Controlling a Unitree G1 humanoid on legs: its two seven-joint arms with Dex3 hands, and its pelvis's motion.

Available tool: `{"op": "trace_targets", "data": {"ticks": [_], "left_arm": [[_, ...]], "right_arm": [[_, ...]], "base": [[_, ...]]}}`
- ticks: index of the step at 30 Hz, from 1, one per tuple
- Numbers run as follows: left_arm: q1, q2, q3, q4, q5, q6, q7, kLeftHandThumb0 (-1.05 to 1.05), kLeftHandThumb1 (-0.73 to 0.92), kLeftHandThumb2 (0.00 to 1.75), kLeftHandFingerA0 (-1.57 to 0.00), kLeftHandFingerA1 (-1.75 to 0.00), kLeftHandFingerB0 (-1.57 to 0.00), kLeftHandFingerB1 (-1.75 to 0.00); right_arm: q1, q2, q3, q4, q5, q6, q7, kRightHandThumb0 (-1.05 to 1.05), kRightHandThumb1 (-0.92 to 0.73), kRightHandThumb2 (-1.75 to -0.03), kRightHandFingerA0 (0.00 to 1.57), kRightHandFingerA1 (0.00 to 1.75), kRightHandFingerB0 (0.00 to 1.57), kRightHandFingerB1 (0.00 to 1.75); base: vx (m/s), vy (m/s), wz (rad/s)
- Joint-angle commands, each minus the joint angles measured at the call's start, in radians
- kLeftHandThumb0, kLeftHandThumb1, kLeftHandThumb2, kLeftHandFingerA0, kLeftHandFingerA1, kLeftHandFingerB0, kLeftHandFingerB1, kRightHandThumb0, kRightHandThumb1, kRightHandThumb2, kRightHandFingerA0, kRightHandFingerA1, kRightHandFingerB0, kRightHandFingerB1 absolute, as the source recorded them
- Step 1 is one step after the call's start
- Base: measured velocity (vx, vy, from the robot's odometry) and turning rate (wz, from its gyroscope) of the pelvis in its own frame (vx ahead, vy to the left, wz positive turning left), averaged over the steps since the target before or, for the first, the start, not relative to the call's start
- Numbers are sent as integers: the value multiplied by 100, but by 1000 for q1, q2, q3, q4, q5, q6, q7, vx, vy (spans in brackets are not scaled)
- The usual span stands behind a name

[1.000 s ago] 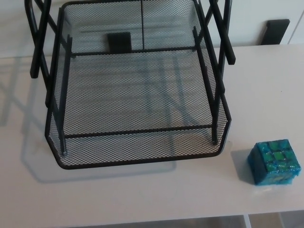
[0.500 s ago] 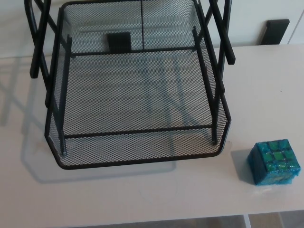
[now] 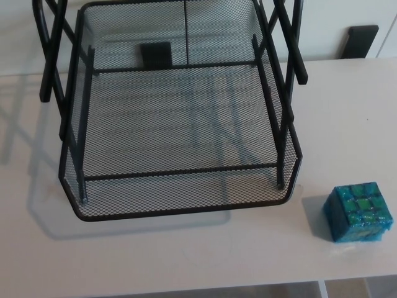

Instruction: The robot walks towards a desk on which a file tray is kept in the middle and a cube is kept to its right. The robot lifts the cube using its right hand and places it on the file tray.

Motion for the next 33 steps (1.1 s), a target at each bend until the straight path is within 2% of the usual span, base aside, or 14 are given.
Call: {"op": "trace_targets", "data": {"ticks": [1, 10, 33], "left_arm": [[-12, 9, 0, 16, 2, 7, 9, -105, 73, 61, -11, -110, -12, -95], [42, 19, -12, 24, 10, -7, 9, -105, 73, 61, -11, -110, -12, -95], [41, 10, -14, 21, 6, -3, 14, -105, 73, 61, -11, -110, -12, -95]], "right_arm": [[-4, -13, 4, 5, -8, 25, -1, -53, -75, -62, 37, 51, 28, 35], [62, 7, 10, 9, -9, 15, -9, -53, -75, -62, 37, 51, 28, 35], [54, -3, 13, 8, -8, 18, -5, -53, -75, -62, 37, 51, 28, 35]], "base": [[0, 0, 0], [0, 0, 0], [0, 0, 0]]}}
